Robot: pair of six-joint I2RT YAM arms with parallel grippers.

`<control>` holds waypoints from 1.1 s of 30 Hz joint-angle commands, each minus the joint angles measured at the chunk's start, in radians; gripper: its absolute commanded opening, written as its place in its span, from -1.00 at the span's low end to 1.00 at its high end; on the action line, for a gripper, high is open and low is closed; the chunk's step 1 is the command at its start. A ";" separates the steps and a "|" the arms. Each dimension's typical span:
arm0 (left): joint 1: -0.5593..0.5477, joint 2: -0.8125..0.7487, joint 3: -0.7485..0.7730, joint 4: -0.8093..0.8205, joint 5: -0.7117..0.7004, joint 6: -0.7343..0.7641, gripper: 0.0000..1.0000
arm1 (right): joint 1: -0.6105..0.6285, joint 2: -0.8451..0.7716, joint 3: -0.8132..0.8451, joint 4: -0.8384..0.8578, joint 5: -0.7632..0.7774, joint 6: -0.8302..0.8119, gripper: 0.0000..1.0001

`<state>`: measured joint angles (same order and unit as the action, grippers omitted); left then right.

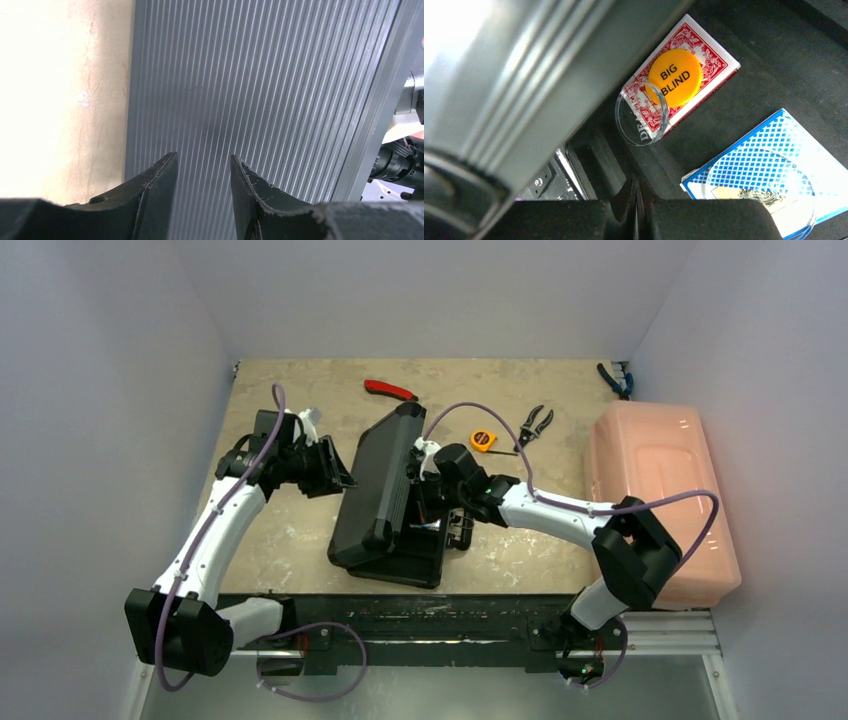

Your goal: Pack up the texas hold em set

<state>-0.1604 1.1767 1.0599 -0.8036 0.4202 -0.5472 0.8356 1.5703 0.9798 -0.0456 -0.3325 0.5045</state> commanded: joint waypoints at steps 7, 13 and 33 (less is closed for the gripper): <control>-0.052 -0.015 0.000 0.048 0.002 -0.043 -0.17 | 0.005 -0.090 -0.039 -0.052 0.117 0.008 -1.00; -0.067 -0.015 0.001 0.055 -0.008 -0.051 -0.17 | -0.004 -0.106 -0.057 -0.198 0.325 0.101 -1.00; -0.128 -0.028 0.002 0.087 -0.016 -0.030 -0.18 | -0.078 -0.259 -0.116 -0.347 0.607 0.166 -1.00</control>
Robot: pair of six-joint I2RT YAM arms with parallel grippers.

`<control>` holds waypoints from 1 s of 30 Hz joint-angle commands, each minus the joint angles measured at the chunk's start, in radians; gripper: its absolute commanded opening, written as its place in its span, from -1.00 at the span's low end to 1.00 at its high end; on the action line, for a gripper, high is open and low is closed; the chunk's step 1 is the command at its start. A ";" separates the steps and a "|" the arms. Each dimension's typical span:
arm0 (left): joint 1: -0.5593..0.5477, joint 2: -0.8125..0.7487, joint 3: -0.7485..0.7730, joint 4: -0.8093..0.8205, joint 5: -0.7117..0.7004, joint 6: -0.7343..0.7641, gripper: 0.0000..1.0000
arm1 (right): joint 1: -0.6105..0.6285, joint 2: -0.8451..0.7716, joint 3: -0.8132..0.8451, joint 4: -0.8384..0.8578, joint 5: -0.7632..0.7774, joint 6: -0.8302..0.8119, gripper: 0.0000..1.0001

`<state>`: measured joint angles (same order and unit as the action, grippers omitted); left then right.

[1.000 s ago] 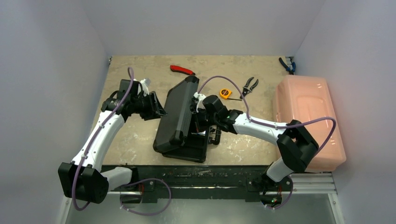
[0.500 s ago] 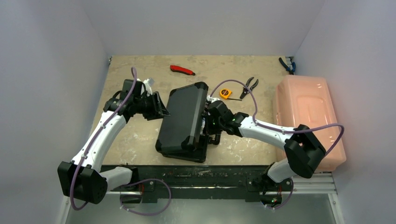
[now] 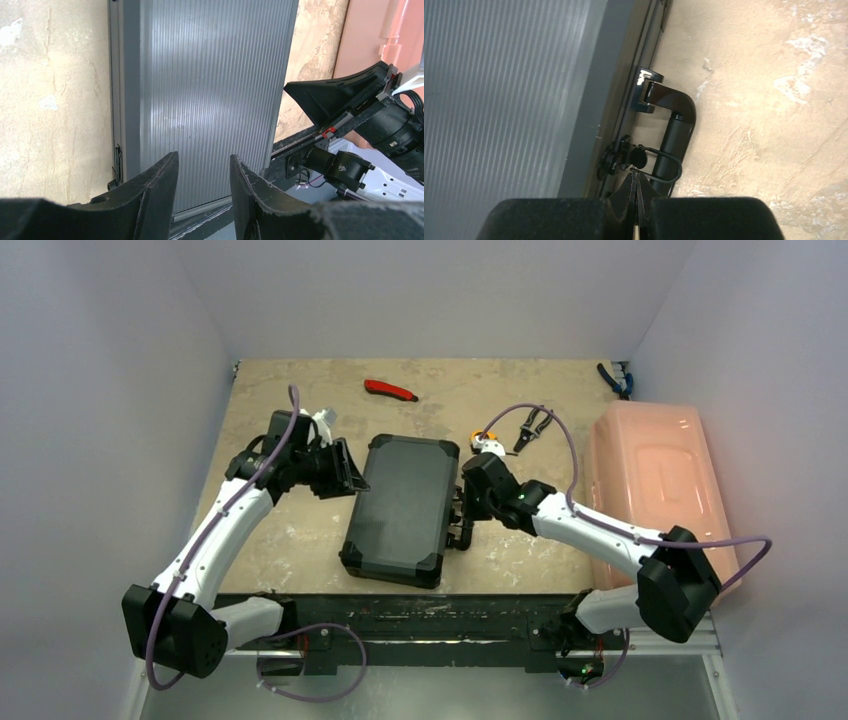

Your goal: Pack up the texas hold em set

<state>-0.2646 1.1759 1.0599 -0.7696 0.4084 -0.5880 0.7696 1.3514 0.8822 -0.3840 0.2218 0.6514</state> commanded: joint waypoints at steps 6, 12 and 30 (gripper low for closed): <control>-0.072 -0.035 -0.023 0.112 0.018 0.028 -0.17 | -0.029 -0.094 -0.075 0.024 0.000 0.010 -1.00; -0.099 -0.036 -0.041 0.140 0.023 0.055 -0.07 | -0.029 -0.118 -0.125 0.076 -0.111 -0.006 -0.59; -0.102 -0.095 -0.066 0.144 -0.049 0.134 0.51 | 0.141 -0.034 -0.266 0.179 -0.229 0.037 -0.77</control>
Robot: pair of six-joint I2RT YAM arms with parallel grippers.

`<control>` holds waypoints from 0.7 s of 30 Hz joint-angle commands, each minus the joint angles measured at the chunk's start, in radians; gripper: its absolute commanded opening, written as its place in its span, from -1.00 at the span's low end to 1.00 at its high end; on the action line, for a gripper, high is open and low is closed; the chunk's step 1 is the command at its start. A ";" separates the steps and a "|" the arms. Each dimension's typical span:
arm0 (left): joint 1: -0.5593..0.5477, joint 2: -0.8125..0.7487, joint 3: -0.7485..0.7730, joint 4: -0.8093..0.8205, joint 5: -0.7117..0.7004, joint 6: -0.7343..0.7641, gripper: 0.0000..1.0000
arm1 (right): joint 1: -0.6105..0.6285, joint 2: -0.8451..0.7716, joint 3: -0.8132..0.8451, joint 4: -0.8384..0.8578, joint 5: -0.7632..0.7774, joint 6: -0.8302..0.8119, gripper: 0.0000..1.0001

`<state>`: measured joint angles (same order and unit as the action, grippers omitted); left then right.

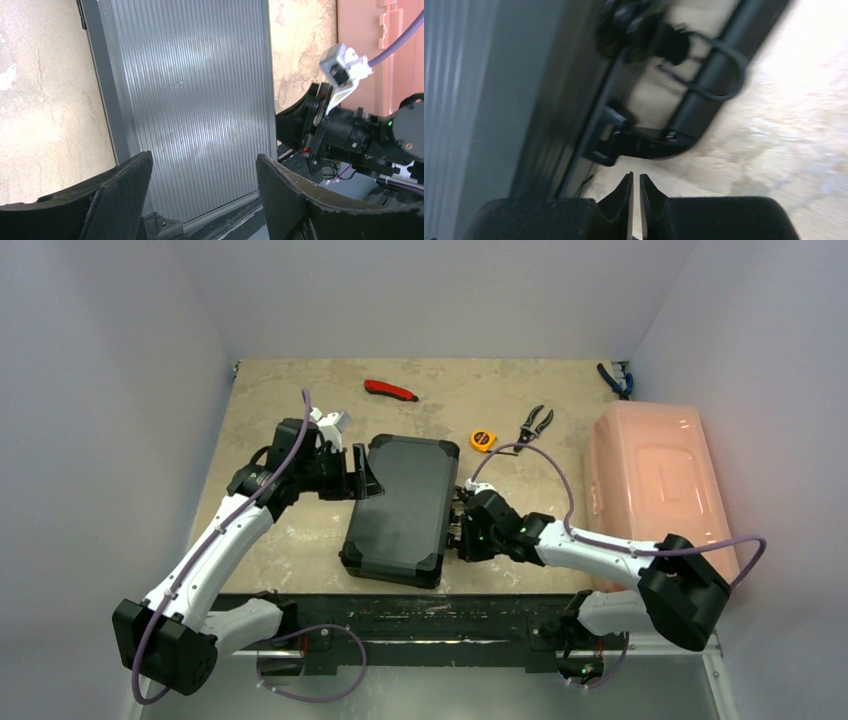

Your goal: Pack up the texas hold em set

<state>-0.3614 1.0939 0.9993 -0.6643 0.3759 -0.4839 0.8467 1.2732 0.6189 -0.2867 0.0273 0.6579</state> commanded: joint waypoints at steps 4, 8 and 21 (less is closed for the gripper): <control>-0.005 -0.013 0.002 0.023 -0.023 0.036 0.50 | 0.086 0.105 0.017 0.132 -0.055 0.051 -0.85; -0.005 -0.013 0.008 0.002 -0.033 0.038 0.43 | 0.086 0.162 0.059 0.169 -0.058 0.058 -0.87; -0.004 -0.066 0.014 -0.051 -0.158 0.053 0.52 | 0.085 0.308 0.233 0.160 -0.008 0.022 -0.94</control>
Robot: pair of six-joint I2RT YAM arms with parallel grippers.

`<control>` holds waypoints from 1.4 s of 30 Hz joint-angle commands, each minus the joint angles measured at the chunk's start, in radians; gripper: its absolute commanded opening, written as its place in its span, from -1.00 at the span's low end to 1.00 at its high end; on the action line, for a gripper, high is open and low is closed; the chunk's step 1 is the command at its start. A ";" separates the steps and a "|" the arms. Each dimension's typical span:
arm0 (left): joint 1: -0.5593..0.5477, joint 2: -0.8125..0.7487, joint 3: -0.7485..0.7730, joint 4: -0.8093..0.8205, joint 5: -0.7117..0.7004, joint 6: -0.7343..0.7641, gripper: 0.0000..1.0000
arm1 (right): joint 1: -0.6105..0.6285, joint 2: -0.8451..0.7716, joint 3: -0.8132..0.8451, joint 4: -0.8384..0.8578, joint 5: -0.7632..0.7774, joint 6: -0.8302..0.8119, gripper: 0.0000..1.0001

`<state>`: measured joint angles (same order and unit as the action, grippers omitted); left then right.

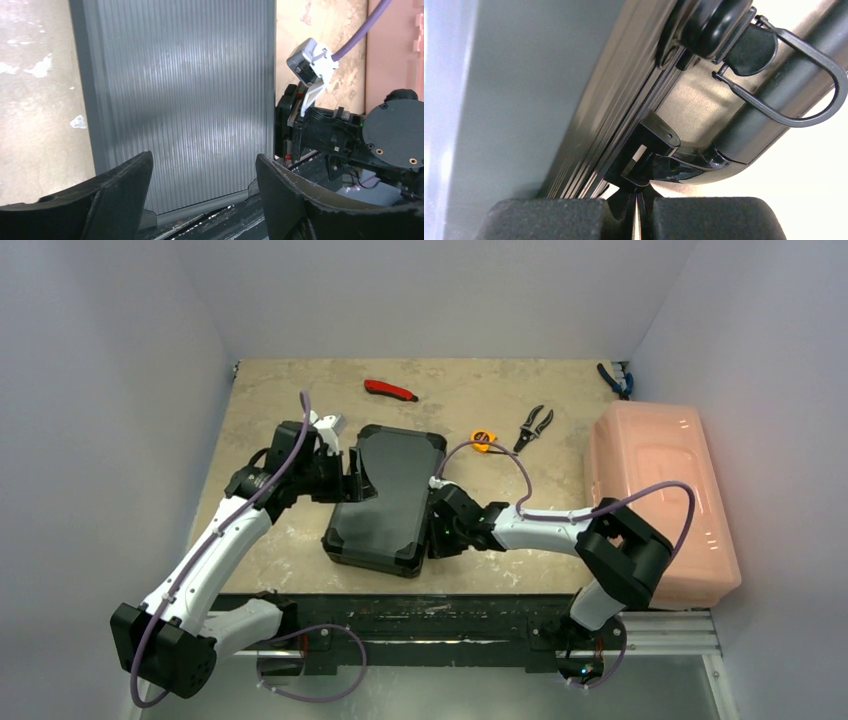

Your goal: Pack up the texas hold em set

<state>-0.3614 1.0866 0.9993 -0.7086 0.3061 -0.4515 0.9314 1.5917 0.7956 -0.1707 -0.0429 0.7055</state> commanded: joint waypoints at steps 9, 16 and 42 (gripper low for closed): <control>-0.004 -0.142 -0.030 0.082 -0.212 -0.003 1.00 | 0.000 -0.196 -0.038 -0.009 0.110 -0.031 -0.44; -0.004 -0.106 -0.045 0.138 -0.095 -0.039 0.73 | -0.007 -0.360 -0.114 -0.046 0.161 0.018 0.07; -0.195 0.107 -0.062 0.195 -0.034 0.004 -0.16 | -0.318 -0.515 -0.321 -0.072 0.192 0.144 -0.20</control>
<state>-0.5224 1.1709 0.9382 -0.5613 0.2977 -0.4667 0.6312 1.0779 0.4847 -0.2665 0.1322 0.8268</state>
